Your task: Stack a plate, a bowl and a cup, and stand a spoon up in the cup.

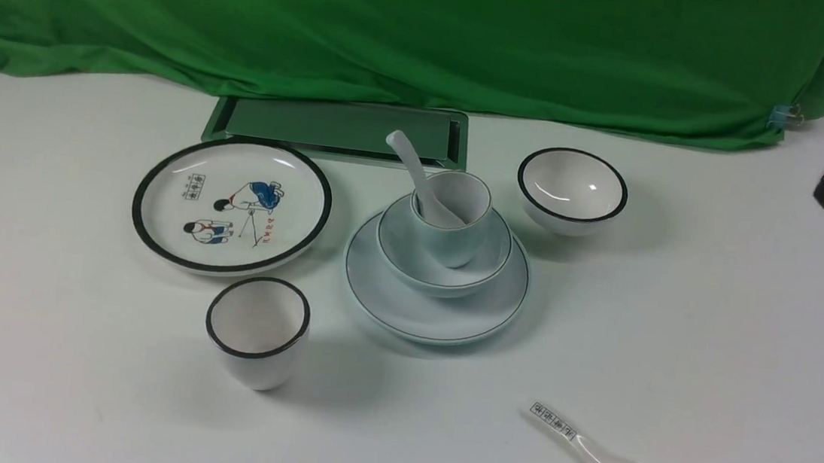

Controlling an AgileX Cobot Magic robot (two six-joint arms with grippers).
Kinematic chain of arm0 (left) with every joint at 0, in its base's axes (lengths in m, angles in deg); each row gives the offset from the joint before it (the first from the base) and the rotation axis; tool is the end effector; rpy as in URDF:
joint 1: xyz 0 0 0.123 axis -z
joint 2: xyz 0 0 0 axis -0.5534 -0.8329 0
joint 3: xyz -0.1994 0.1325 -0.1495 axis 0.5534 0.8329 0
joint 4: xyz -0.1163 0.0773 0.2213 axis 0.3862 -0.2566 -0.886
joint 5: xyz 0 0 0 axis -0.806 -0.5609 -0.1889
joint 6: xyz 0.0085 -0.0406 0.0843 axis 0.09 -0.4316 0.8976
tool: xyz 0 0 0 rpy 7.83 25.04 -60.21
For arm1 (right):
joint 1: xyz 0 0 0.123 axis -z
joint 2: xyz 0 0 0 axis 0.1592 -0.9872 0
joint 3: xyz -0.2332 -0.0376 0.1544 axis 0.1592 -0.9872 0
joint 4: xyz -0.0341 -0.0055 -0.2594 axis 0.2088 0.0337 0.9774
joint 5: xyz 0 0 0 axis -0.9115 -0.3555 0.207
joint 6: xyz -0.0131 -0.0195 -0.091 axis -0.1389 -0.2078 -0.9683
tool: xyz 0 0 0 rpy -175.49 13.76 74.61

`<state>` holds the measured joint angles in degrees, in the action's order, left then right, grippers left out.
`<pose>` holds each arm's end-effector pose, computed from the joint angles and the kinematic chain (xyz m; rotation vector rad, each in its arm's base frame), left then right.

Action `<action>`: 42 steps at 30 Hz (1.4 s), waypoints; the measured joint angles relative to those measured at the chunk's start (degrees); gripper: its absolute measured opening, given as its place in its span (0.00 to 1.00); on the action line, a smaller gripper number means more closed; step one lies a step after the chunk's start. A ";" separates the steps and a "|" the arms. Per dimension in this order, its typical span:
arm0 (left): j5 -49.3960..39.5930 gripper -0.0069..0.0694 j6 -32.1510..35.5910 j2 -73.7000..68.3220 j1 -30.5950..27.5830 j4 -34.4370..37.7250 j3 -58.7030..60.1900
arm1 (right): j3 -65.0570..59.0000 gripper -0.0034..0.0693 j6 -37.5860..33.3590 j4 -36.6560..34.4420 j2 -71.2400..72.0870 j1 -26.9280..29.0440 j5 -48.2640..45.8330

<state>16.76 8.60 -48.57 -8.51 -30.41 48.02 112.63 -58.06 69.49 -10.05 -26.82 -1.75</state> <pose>0.0542 -0.0191 0.2981 0.4168 1.7264 -0.2021 0.1209 0.0850 0.3542 -0.5517 1.3053 0.3383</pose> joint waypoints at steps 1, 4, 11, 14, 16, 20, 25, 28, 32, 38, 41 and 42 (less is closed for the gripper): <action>0.00 0.05 0.05 0.00 0.00 0.00 0.00 | -2.83 0.06 1.02 0.00 1.36 1.36 2.23; 0.00 0.05 0.04 0.00 0.00 0.00 0.00 | -11.37 0.06 5.37 0.00 6.35 8.20 5.53; 0.00 0.05 0.04 0.00 0.00 0.00 0.00 | -24.54 0.06 16.58 3.21 20.30 27.97 1.08; 0.00 0.05 0.04 0.00 0.00 0.00 0.00 | -30.14 0.06 19.03 5.89 27.90 37.71 -2.97; 0.00 0.05 0.17 0.00 0.00 0.00 0.00 | -31.03 0.06 20.83 7.09 30.93 40.50 -5.27; 0.00 0.05 0.17 0.00 0.00 0.00 0.00 | -31.20 0.06 23.31 7.75 34.71 41.38 -11.25; 0.00 0.05 0.17 0.00 0.00 0.00 0.00 | -31.20 0.06 24.23 8.63 35.29 38.95 -19.27; 0.00 0.05 0.17 0.00 0.00 0.00 0.00 | -31.20 0.06 24.49 8.95 35.35 37.29 -20.60; 0.00 0.05 0.17 0.00 0.00 0.00 0.00 | -31.20 0.06 24.65 9.01 35.35 36.45 -21.12; 0.00 0.05 0.17 0.00 0.00 0.00 0.00 | -31.20 0.06 24.65 9.12 35.35 36.45 -21.41; 0.00 0.05 0.17 0.00 0.00 0.00 0.00 | -31.20 0.07 24.65 9.12 35.35 36.45 -21.46; 0.00 0.05 0.17 0.00 0.00 0.00 0.00 | -31.20 0.07 24.65 9.12 35.35 36.45 -21.46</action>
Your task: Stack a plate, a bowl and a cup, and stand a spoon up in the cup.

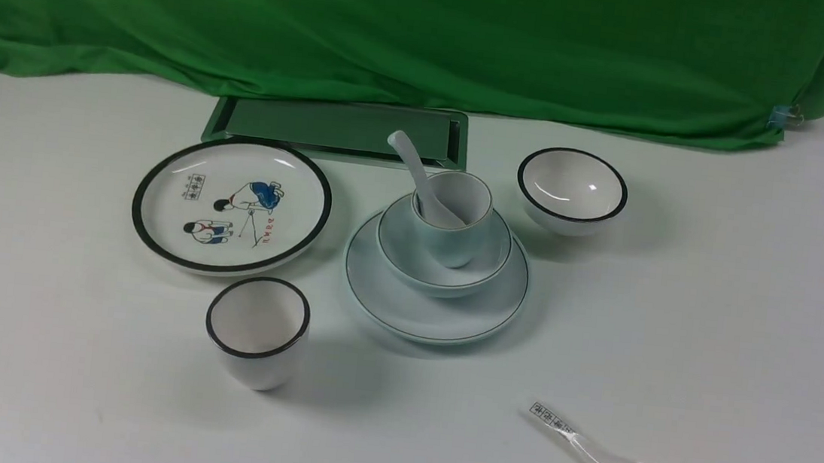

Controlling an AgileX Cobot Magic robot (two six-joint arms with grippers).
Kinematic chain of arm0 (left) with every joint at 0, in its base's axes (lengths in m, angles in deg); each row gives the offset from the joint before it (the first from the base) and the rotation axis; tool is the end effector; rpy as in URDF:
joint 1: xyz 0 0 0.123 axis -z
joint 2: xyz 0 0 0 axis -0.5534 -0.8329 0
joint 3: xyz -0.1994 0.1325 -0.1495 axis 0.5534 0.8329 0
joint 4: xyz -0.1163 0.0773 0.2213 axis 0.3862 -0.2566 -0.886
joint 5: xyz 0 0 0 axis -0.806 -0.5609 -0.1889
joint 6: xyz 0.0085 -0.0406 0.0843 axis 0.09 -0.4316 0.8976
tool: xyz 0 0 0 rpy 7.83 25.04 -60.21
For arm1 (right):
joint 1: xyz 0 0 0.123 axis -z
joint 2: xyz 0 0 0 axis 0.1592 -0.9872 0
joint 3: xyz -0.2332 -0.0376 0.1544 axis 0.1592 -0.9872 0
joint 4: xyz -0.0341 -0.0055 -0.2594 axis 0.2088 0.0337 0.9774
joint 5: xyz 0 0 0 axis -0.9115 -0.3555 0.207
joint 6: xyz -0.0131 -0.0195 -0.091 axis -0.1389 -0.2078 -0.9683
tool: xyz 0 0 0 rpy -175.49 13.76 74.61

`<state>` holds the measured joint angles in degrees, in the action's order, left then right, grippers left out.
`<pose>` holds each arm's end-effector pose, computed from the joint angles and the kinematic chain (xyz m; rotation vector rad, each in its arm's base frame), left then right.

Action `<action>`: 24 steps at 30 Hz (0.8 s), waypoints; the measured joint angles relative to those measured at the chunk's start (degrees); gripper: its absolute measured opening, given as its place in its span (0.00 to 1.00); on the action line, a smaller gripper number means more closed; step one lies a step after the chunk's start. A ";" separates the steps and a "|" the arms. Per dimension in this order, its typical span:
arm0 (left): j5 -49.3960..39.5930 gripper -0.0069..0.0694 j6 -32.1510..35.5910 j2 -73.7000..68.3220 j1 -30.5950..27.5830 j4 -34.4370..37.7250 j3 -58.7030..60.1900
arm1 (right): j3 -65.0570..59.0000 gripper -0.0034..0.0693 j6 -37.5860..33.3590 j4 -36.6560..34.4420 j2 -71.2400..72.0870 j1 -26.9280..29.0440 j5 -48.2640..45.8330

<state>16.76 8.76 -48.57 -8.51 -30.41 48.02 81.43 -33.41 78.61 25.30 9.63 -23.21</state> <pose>0.0542 -0.0191 0.2981 0.4191 1.7257 -0.2001 0.0719 -0.0008 0.1903 0.0712 1.7077 0.0471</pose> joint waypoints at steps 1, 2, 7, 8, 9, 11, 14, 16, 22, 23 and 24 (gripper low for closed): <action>0.00 0.05 0.00 0.00 0.00 0.00 0.00 | 0.00 0.07 0.00 0.00 0.00 0.00 -0.07; 0.00 0.05 0.00 0.00 0.00 0.00 0.00 | 0.00 0.08 0.00 0.00 0.00 0.00 -0.09; 0.00 0.05 0.00 0.00 0.00 0.00 0.00 | 0.00 0.11 0.00 0.02 0.00 0.00 -0.09; 0.00 0.05 0.00 0.00 0.00 0.00 0.00 | 0.00 0.12 0.00 0.02 0.00 0.00 -0.09; 0.00 0.05 0.00 0.00 0.00 0.00 0.00 | 0.00 0.12 0.00 0.02 0.00 0.00 -0.09; 0.00 0.05 0.00 0.00 0.00 0.00 0.00 | 0.00 0.13 0.00 0.02 0.00 0.00 -0.09; 0.00 0.05 0.00 0.00 0.00 0.00 0.00 | 0.00 0.13 0.00 0.02 0.00 0.00 -0.09; 0.00 0.05 0.34 0.00 0.00 0.00 0.00 | 0.00 0.14 0.00 0.02 0.00 0.00 -0.09; 1.90 0.05 0.34 -0.05 0.00 0.55 1.88 | 0.00 0.18 0.00 0.02 0.00 0.00 -0.09; 3.51 0.05 0.34 -0.05 -0.41 1.12 2.93 | 0.00 0.19 0.00 0.02 0.00 0.00 -0.09; 5.29 0.05 0.34 -0.05 -1.06 1.96 3.96 | 0.00 0.19 0.00 0.02 0.00 0.00 -0.09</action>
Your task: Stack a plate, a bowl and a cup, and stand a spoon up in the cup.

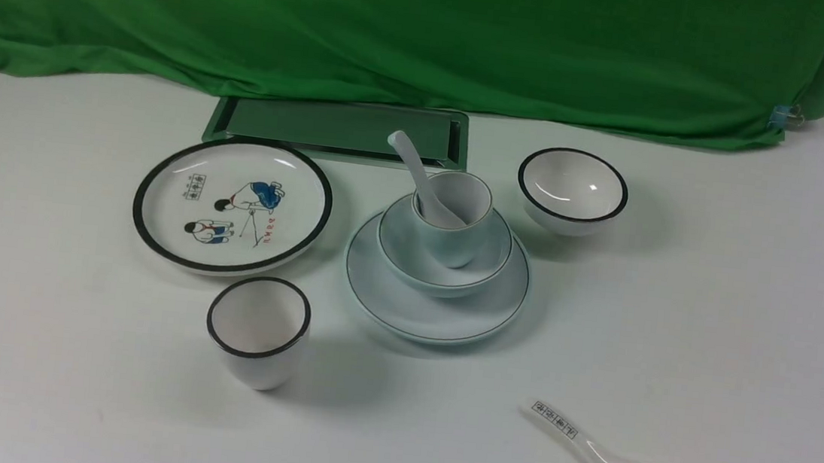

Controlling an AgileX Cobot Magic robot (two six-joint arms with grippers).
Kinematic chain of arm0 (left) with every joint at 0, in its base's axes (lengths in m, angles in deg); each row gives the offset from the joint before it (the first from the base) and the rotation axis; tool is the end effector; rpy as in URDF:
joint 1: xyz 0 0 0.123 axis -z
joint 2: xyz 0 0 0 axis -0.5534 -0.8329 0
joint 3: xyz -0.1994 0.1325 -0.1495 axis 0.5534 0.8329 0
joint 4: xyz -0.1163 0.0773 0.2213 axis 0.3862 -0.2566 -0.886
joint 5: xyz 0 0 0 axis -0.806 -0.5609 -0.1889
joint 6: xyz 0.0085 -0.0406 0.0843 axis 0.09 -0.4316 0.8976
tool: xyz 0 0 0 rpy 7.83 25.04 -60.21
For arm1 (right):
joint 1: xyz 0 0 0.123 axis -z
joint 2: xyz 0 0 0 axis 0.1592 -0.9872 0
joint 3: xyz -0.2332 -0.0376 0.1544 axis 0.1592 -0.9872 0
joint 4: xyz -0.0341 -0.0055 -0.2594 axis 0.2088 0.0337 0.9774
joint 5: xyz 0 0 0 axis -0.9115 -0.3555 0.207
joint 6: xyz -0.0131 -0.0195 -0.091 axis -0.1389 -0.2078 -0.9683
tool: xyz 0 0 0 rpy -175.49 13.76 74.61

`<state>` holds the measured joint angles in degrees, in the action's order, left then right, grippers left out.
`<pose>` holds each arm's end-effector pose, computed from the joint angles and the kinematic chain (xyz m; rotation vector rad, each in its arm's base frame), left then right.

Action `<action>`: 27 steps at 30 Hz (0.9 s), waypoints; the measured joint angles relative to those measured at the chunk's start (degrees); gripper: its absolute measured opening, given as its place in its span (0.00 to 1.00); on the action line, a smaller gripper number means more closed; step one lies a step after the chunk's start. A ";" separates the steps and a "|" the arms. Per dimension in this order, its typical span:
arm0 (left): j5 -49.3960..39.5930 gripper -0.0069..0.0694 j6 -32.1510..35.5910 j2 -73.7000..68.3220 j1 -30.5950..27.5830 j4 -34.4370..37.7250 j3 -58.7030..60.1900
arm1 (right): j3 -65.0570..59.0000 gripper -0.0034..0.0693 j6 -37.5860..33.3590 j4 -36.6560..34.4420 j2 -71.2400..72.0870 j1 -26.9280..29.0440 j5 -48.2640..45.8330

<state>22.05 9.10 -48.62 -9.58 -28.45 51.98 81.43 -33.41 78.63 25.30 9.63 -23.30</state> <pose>0.0609 -0.0234 0.2835 0.3987 1.7106 -0.2250 0.0719 -0.0008 0.1901 0.0710 1.7093 0.0468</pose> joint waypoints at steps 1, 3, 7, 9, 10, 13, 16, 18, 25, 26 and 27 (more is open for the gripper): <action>1.58 0.05 0.00 0.00 -0.96 0.53 1.20 | 0.00 0.20 0.00 0.00 0.00 0.00 0.00; 8.95 0.05 0.00 -0.04 -4.87 3.27 4.81 | 0.00 0.21 0.00 0.00 0.00 0.00 0.00; 25.15 0.05 0.49 -0.04 -15.83 8.85 13.20 | 0.00 0.22 0.00 0.00 0.00 0.00 0.00; 27.43 0.05 0.49 0.82 -19.13 8.77 16.43 | 0.00 0.23 0.00 0.00 0.00 0.00 0.00; 28.11 0.05 0.49 1.68 -20.74 8.77 18.06 | 0.00 0.23 0.00 0.00 0.00 0.00 0.00; 27.93 0.05 0.66 4.17 -23.50 8.77 20.84 | 0.00 0.24 0.00 0.00 0.00 0.00 -0.05; 24.06 0.05 1.26 7.43 -24.83 9.39 21.15 | 0.00 0.25 0.00 0.00 0.00 0.00 -0.05; 20.38 0.05 2.13 8.38 -24.98 9.89 21.15 | 0.00 0.25 0.00 0.00 0.00 0.00 -0.05; 14.97 0.05 4.26 8.65 -25.43 10.81 21.22 | -0.03 0.29 0.00 0.00 0.03 0.00 -0.07; 14.90 0.05 4.38 8.65 -25.43 10.81 21.22 | -0.03 0.29 0.00 0.00 0.03 0.00 -0.02; 14.90 0.05 4.42 8.65 -25.43 10.83 21.22 | -0.03 0.29 0.00 0.00 0.03 -0.07 -0.02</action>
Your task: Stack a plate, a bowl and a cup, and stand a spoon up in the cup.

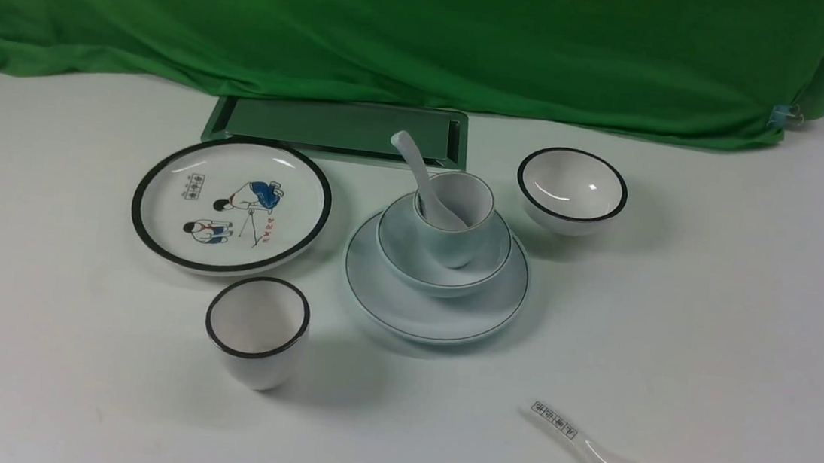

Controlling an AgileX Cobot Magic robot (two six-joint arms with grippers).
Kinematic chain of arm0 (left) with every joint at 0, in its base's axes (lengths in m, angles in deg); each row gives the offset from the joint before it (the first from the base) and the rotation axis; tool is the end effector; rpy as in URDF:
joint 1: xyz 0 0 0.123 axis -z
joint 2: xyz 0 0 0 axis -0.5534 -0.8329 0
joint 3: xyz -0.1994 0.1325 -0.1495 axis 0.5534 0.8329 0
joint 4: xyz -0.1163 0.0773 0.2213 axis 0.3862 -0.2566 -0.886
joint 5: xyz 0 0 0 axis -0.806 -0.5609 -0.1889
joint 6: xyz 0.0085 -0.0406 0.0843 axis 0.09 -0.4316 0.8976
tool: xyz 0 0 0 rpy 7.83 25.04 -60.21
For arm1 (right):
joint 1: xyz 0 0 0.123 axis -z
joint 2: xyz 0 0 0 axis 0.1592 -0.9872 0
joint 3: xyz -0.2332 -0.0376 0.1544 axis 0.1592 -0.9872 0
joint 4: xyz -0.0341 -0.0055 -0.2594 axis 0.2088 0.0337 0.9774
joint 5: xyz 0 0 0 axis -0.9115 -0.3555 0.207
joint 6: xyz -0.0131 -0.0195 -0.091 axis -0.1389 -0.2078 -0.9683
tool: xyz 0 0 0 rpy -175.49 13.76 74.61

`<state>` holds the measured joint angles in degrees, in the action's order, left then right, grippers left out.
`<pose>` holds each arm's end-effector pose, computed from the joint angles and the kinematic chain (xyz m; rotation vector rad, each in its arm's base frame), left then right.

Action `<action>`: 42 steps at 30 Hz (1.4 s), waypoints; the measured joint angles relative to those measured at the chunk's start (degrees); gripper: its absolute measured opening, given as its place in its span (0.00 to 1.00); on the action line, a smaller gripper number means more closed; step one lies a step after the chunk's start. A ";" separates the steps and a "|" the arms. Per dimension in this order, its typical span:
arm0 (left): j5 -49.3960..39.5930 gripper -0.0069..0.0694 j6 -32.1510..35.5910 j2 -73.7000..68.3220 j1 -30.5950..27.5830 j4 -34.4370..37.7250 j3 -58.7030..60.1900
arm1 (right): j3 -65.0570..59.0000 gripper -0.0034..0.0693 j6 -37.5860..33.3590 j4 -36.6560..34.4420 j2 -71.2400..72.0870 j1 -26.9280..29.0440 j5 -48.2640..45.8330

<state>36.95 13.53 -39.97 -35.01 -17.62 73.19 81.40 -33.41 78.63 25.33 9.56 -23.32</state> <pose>0.0719 -0.0005 0.1905 -0.0305 1.7100 -0.0263 0.0719 -0.0007 0.1899 0.0700 1.7097 0.0477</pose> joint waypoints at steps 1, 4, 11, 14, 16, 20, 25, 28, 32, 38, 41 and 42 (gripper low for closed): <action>0.00 0.05 0.00 0.00 0.00 0.00 0.00 | 0.00 0.29 0.00 0.00 0.00 -0.04 0.00; 0.00 0.05 0.00 0.00 0.00 0.04 0.00 | 0.00 0.30 0.00 0.00 0.00 -0.11 0.00; 0.00 0.05 0.19 0.00 -0.02 0.04 0.00 | 0.00 0.32 0.00 0.00 0.00 -0.11 0.00; 0.00 0.05 0.19 0.00 -0.02 0.04 0.00 | 0.00 0.32 0.00 0.00 0.00 -0.11 0.00; 0.00 0.05 0.19 0.00 -0.02 0.04 0.00 | 0.00 0.32 0.00 0.00 0.00 -0.11 0.00; 0.00 0.05 0.19 0.00 -0.02 0.04 0.00 | 0.00 0.33 0.00 0.00 0.00 -0.11 0.00; 0.00 0.05 0.19 0.00 -0.02 0.04 0.00 | 0.00 0.35 0.00 0.00 0.00 -0.11 0.00; 0.00 0.05 0.19 0.00 -0.02 0.04 0.00 | 0.00 0.36 0.00 0.00 0.00 -0.11 0.00; 0.00 0.05 0.19 0.00 -0.02 0.04 0.00 | 0.00 0.37 0.00 0.00 0.00 -0.11 0.00; 0.00 0.05 0.19 0.00 -0.02 0.04 0.00 | 0.00 0.37 0.00 0.00 0.00 -0.11 0.00; 0.00 0.05 0.19 0.00 -0.02 0.04 0.00 | 0.00 0.37 0.00 0.00 0.00 -0.11 0.00; 0.00 0.05 0.19 0.00 -0.02 0.04 0.00 | 0.00 0.37 0.00 0.00 0.00 -0.11 0.00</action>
<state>36.95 13.72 -39.97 -35.03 -17.58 73.19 81.40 -33.41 78.63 25.33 9.45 -23.32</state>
